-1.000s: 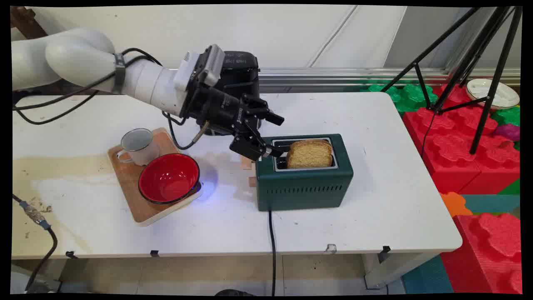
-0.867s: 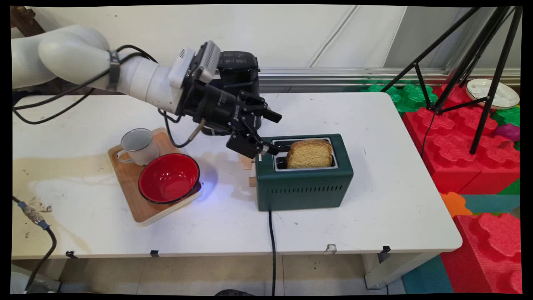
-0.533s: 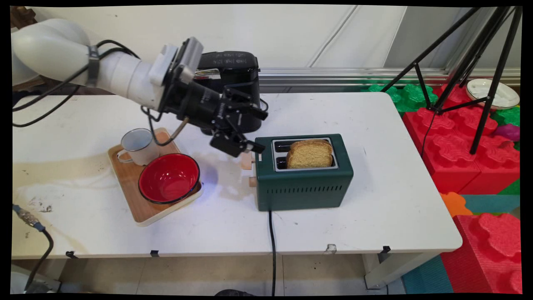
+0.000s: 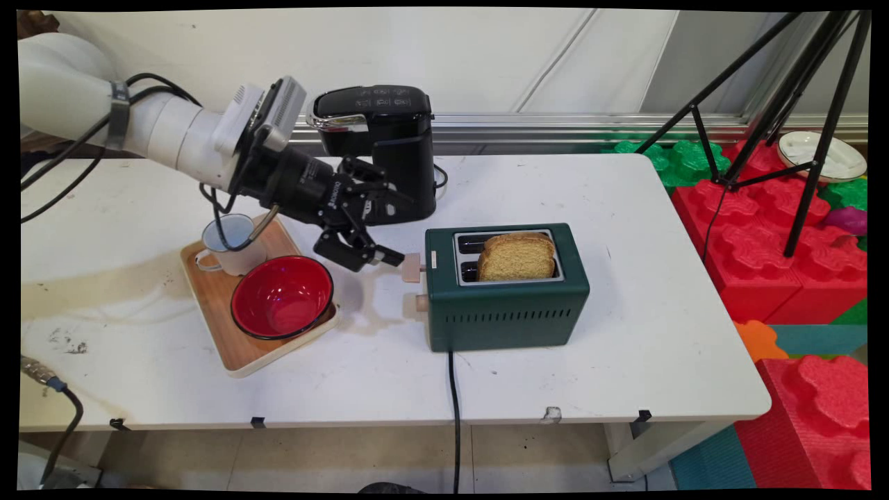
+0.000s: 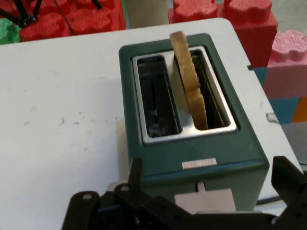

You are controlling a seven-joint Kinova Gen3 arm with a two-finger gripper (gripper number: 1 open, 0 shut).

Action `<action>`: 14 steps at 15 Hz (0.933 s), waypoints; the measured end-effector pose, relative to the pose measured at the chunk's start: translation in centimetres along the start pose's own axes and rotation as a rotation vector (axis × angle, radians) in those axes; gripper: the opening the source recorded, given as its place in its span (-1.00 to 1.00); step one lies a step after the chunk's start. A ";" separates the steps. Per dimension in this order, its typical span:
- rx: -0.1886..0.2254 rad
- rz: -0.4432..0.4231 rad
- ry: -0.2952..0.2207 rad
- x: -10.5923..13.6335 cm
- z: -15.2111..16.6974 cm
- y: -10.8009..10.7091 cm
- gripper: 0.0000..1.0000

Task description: Press the toaster switch

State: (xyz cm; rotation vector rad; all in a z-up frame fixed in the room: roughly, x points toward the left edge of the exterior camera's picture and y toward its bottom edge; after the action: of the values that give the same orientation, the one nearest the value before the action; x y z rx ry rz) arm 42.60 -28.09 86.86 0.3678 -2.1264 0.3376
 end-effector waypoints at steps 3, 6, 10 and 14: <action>0.001 0.003 -0.013 -0.5 -0.5 0.2 1.00; 0.001 0.008 -0.023 -0.9 -0.9 0.3 -1.00; -0.002 0.005 -0.036 -1.6 -0.9 0.4 -1.00; -0.003 -0.001 -0.046 -2.1 -0.5 0.4 -1.00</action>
State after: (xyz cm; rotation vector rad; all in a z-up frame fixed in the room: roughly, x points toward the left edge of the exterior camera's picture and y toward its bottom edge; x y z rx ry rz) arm 43.95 -27.25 85.33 0.3782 -2.1718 0.3283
